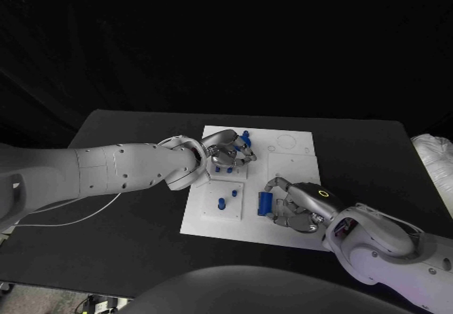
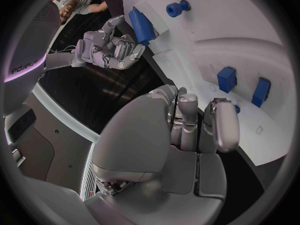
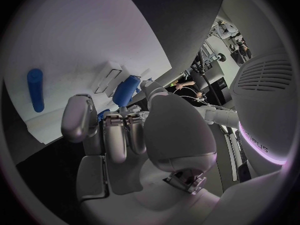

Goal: Assemble the parts on the task board

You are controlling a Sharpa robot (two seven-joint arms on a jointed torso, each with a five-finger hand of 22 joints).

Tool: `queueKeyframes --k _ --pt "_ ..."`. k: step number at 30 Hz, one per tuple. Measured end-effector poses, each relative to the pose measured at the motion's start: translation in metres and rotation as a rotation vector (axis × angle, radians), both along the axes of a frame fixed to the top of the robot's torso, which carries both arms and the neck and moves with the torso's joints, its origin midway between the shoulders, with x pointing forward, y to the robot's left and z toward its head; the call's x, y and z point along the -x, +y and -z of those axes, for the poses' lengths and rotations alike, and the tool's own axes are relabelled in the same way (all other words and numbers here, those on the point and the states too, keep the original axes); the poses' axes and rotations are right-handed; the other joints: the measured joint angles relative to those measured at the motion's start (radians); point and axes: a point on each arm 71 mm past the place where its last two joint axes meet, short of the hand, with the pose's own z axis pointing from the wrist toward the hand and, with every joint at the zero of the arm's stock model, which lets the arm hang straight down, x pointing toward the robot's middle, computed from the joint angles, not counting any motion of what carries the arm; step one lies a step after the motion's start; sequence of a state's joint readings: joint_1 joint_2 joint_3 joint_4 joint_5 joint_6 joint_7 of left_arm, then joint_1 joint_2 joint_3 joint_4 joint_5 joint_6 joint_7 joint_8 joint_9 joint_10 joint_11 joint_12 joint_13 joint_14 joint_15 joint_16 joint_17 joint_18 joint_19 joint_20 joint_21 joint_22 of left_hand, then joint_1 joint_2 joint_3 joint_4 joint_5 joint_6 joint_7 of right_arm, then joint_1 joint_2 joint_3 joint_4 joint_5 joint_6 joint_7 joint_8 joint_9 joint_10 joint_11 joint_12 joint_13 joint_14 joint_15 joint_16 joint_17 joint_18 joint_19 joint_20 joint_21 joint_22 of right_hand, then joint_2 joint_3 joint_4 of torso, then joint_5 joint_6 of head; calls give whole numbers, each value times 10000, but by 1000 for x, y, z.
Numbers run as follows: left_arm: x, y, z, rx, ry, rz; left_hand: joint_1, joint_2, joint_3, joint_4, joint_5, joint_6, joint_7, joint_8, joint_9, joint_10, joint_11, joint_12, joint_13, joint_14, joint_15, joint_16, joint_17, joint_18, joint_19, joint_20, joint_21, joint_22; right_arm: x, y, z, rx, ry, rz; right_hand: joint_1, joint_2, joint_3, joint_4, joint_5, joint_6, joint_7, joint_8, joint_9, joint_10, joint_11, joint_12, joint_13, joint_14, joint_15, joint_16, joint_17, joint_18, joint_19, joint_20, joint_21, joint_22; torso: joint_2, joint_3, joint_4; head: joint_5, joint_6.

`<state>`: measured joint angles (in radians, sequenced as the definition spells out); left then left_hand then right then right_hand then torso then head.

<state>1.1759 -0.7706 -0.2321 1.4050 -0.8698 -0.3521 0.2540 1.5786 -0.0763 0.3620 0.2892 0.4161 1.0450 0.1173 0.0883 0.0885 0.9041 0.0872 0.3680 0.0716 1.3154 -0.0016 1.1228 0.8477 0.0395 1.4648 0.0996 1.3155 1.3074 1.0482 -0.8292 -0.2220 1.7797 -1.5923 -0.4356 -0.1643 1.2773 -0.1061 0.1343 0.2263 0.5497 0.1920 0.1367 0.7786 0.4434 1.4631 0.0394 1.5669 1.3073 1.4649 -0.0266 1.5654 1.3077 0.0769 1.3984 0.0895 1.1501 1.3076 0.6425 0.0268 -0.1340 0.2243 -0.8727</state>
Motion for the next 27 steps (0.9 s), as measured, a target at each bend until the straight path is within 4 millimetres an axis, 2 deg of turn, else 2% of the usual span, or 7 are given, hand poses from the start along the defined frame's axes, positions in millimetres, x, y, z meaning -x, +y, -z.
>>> queueKeyframes --k 3,9,17,21,27 --pt "0 0 0 -2 8 0 0 0 0 0 0 0 0 0 0 0 0 0 0 0 0 0 0 0 0 0 0 0 0 1 1 11 -10 -13 -2 -2 0 0 -54 0 0 149 25 0 0 0 0 0 0 0 0 0 0 0 0 0 3 2 5 13 0" --pt "0 0 0 -9 24 0 0 0 0 0 0 0 0 0 0 0 0 0 0 0 0 0 0 0 0 0 0 0 0 2 3 54 -7 -5 -41 -41 0 0 -77 0 0 192 24 0 0 0 0 0 -1 0 -1 0 0 0 -24 -1 6 2 5 16 0" --pt "0 -1 1 -17 70 36 0 0 26 -27 0 0 0 0 0 0 0 0 0 0 0 0 -10 0 -36 36 0 0 0 3 6 135 45 44 -94 -94 -30 -29 -598 -226 -29 450 22 1 0 0 0 -1 -1 0 -2 0 0 0 -137 -1 1 1 3 6 0" --pt "0 0 1 -27 96 45 0 0 26 -27 0 0 0 0 -1 0 0 0 0 -36 36 0 -31 0 -36 36 0 0 0 3 7 186 60 73 -94 -94 -28 -30 -574 -232 -29 509 7 1 0 0 8 -1 -1 0 -2 0 0 0 -145 -2 0 1 -3 -6 0" --pt "0 -1 2 -38 132 61 0 0 26 -27 0 0 0 0 -1 0 0 0 0 -35 35 0 -31 -1 -37 36 0 0 -1 3 7 257 58 99 -94 -93 95 -210 -53 -351 -48 751 -36 1 0 0 8 -1 -2 0 -2 -1 -9 -9 -252 -2 1 1 0 -12 0"
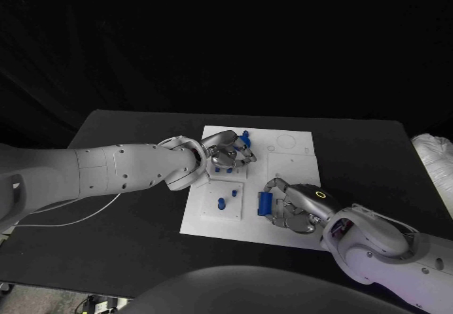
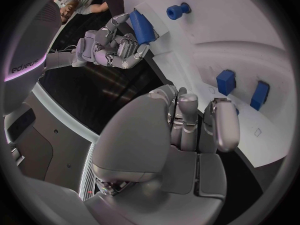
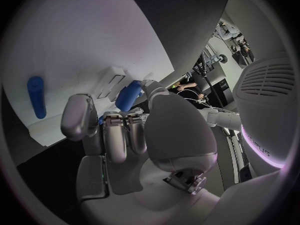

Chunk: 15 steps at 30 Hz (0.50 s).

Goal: Assemble the parts on the task board

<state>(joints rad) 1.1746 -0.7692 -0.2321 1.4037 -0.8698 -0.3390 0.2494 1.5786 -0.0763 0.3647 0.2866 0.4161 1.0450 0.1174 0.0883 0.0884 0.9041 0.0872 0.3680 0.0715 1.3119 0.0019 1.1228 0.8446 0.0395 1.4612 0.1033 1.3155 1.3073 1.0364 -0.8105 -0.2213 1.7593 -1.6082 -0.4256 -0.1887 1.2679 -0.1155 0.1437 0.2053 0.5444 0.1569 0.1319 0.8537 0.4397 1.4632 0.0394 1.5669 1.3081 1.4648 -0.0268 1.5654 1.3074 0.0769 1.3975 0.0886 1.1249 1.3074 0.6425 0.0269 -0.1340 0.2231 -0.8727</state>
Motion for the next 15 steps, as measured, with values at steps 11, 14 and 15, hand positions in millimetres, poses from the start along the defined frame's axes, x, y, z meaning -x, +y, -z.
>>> queueKeyframes --k 11,14,15 --pt "0 0 0 -10 38 17 0 0 0 0 0 0 0 0 0 0 0 0 0 0 0 0 0 0 0 0 0 0 -1 0 0 37 -43 14 141 46 327 -200 1090 -22 22 469 -58 0 0 0 -1 0 0 0 -1 0 -28 -28 0 -1 4 2 3 12 0" --pt "0 0 0 -12 44 18 0 0 0 0 0 0 0 0 0 0 0 0 0 0 0 0 1 1 0 0 0 0 -1 0 1 20 -53 4 141 45 396 -186 1353 -29 28 566 -83 0 0 0 -1 0 0 0 -1 0 -28 -28 0 -1 4 2 3 19 0" --pt "0 0 0 -12 45 18 0 0 0 0 0 0 0 0 -1 0 0 0 0 0 0 0 1 2 0 0 0 0 -1 0 1 18 -54 3 141 45 455 -179 1472 -27 25 604 -95 0 0 0 -1 0 -1 0 -1 -1 -27 -28 0 -1 4 2 3 21 0"
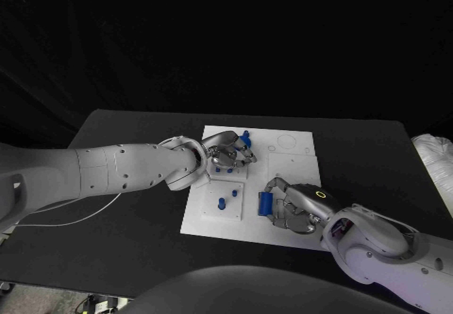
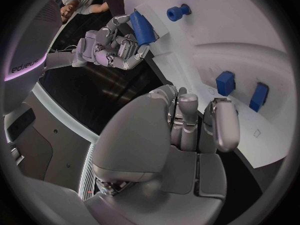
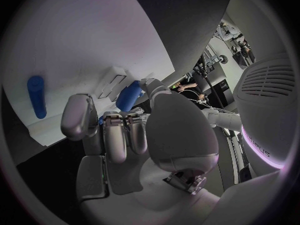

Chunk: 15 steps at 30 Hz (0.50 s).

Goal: Assemble the parts on the task board

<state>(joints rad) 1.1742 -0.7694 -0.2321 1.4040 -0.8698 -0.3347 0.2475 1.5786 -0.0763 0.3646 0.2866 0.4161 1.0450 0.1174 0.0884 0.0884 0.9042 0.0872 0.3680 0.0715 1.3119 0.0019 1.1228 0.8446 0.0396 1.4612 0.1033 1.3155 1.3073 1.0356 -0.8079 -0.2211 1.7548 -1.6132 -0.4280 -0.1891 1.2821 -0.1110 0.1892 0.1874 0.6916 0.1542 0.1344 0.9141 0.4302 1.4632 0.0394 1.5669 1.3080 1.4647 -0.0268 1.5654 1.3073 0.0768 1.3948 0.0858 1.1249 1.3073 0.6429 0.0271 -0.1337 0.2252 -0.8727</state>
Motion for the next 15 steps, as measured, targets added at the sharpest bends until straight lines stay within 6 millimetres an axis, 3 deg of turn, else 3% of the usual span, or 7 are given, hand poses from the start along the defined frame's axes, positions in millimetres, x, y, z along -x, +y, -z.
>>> queueKeyframes --k 6,9,11,15 --pt "0 0 0 -4 14 5 0 0 29 29 0 0 0 0 0 0 0 0 0 0 0 -43 -26 -1 0 0 -49 0 0 -1 0 -67 -14 -4 -119 -112 222 138 759 137 9 125 -101 0 0 0 -1 0 0 0 0 0 0 0 0 2 0 0 0 1 0" --pt "0 0 0 -6 20 7 0 0 29 29 0 0 0 0 0 0 0 0 0 0 0 -43 -27 -1 0 0 -49 0 0 -1 -1 -157 -34 -9 -366 -3 368 284 1128 254 -30 197 -131 0 0 0 -1 0 0 0 5 1 0 0 0 7 -1 0 0 9 0" --pt "0 0 0 -7 23 8 0 0 29 29 0 0 0 0 0 0 0 0 0 0 0 -43 -26 -2 0 0 -49 0 -1 -1 -1 -225 -58 4 -499 92 391 307 1257 344 -46 266 -169 0 0 0 -1 0 0 0 8 0 0 0 0 7 0 1 0 16 0" --pt "0 0 0 -10 31 10 0 0 28 29 0 0 0 0 0 0 0 0 0 0 0 -43 -26 -2 0 0 -49 0 0 -2 -2 -351 -34 13 -649 -37 489 404 1392 375 -44 226 -280 -1 0 0 -2 0 0 0 8 0 0 0 0 7 0 4 0 35 0"
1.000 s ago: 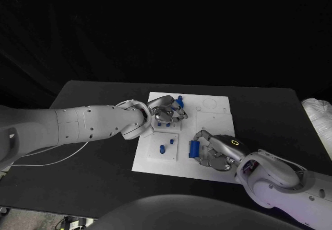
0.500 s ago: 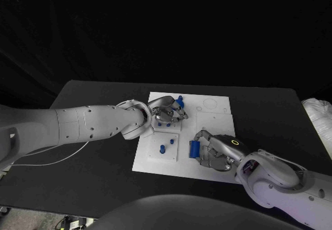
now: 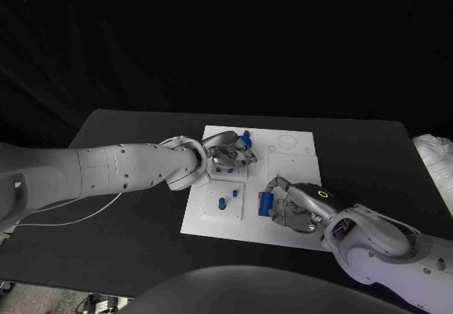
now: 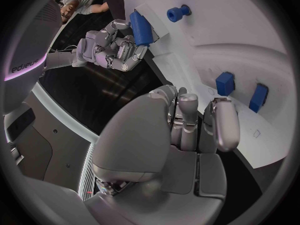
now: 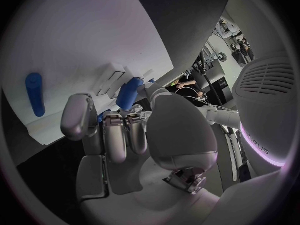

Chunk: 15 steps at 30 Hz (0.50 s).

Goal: Assemble the parts on the task board

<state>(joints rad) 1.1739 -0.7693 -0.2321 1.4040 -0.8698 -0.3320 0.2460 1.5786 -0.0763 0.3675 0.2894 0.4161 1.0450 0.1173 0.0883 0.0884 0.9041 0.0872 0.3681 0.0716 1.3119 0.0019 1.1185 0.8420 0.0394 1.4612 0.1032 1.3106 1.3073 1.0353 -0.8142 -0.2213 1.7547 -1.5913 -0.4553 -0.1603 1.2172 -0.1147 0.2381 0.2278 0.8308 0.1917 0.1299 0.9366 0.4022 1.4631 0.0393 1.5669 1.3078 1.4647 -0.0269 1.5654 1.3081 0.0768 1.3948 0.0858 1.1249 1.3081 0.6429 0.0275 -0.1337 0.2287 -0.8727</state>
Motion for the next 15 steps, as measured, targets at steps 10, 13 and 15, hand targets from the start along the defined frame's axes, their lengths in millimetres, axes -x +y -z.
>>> queueKeyframes --k 10,13,15 --pt "0 0 0 -9 21 3 0 0 0 0 0 0 0 0 0 0 0 0 0 0 0 0 1 1 0 0 0 0 1 -2 -1 -301 63 4 -171 -13 77 169 115 16 -16 -40 -121 0 0 0 -1 0 0 0 -1 0 0 0 0 -1 0 -1 -3 22 0" --pt "0 0 0 -13 29 2 0 0 0 0 0 0 0 0 0 0 0 0 -1 0 0 0 1 1 0 0 1 0 2 -2 -1 -364 88 1 -171 -13 82 200 116 16 -16 -61 -144 0 0 0 -1 0 0 0 -2 1 0 0 0 -2 0 0 -3 21 0" --pt "0 0 0 -15 34 3 0 0 0 0 0 0 0 0 0 0 0 0 0 0 0 0 1 0 0 0 1 0 2 -2 -2 -386 111 -2 -208 -50 104 223 -193 -156 53 -256 -273 0 0 0 -1 0 0 0 -2 1 0 0 -67 -2 0 0 -3 21 0"
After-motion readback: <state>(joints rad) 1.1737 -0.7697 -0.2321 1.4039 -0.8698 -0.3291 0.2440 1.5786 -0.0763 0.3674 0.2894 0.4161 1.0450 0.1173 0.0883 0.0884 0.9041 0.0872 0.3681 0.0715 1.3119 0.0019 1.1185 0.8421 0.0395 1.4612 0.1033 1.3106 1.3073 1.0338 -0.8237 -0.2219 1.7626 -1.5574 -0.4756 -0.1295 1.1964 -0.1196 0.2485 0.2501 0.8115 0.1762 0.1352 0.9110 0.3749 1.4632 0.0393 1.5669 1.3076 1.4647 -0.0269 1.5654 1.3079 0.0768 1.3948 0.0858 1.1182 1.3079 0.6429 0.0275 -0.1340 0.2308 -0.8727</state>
